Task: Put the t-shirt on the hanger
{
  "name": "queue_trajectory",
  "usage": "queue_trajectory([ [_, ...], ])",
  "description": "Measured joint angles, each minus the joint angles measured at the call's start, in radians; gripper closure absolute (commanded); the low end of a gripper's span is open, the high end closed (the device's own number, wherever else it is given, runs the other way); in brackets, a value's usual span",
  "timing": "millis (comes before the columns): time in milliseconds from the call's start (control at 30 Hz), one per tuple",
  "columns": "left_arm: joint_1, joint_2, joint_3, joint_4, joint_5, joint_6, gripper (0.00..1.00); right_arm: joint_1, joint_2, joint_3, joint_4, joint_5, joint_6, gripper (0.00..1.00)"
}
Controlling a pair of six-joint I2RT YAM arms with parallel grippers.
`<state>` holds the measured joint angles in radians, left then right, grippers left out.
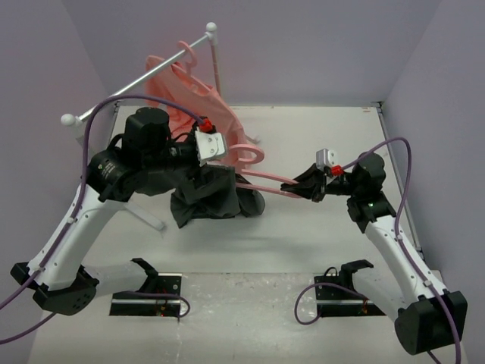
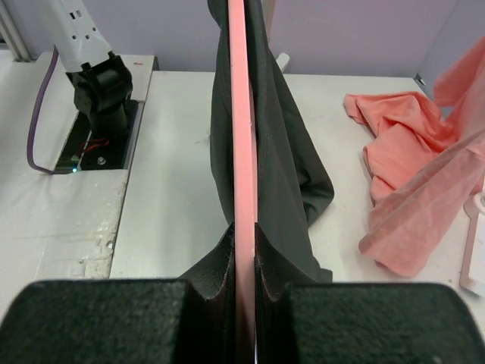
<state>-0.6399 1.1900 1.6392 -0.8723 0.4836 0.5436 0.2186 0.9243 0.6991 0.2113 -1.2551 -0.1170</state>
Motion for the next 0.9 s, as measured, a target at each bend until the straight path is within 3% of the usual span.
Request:
queue_trajectory([
  [167, -0.002, 0.0, -0.081, -0.048, 0.068, 0.001, 0.53, -0.003, 0.003, 0.051, -0.107, -0.031, -0.092, 1.0],
  [200, -0.002, 0.006, -0.084, -0.056, 0.079, 0.002, 0.71, -0.003, 0.004, 0.051, -0.12, -0.031, -0.1, 1.0],
  [233, -0.002, 0.012, -0.084, -0.064, 0.096, 0.005, 0.95, -0.004, 0.007, 0.052, -0.131, -0.031, -0.105, 1.0],
  [267, -0.002, 0.017, -0.084, -0.069, 0.11, 0.007, 1.0, -0.007, 0.01, 0.052, -0.141, -0.031, -0.109, 1.0],
  [633, -0.004, -0.034, -0.171, -0.018, 0.136, 0.019, 1.0, -0.012, 0.046, 0.062, -0.137, -0.04, -0.099, 1.0],
  [667, -0.004, -0.039, -0.177, -0.011, 0.135, 0.018, 1.0, -0.012, 0.046, 0.06, -0.121, -0.037, -0.082, 0.94],
  [700, -0.004, -0.049, -0.19, 0.008, 0.129, 0.017, 1.0, -0.012, 0.047, 0.057, -0.096, -0.031, -0.058, 0.73],
  [733, -0.004, -0.061, -0.206, 0.033, 0.117, 0.009, 1.0, -0.013, 0.049, 0.053, -0.066, -0.024, -0.026, 0.41],
  [767, -0.004, -0.074, -0.227, 0.058, 0.102, -0.005, 1.0, -0.013, 0.053, 0.049, -0.032, -0.012, 0.014, 0.16],
  [800, -0.003, -0.09, -0.255, 0.088, 0.082, -0.028, 1.0, -0.013, 0.059, 0.048, -0.005, 0.018, 0.069, 0.14],
  [867, -0.006, -0.116, -0.313, 0.148, 0.025, -0.09, 1.0, -0.014, 0.062, 0.048, 0.045, 0.096, 0.173, 0.01],
  [900, -0.007, -0.123, -0.333, 0.17, -0.003, -0.115, 1.0, -0.016, 0.06, 0.05, 0.055, 0.147, 0.222, 0.01],
])
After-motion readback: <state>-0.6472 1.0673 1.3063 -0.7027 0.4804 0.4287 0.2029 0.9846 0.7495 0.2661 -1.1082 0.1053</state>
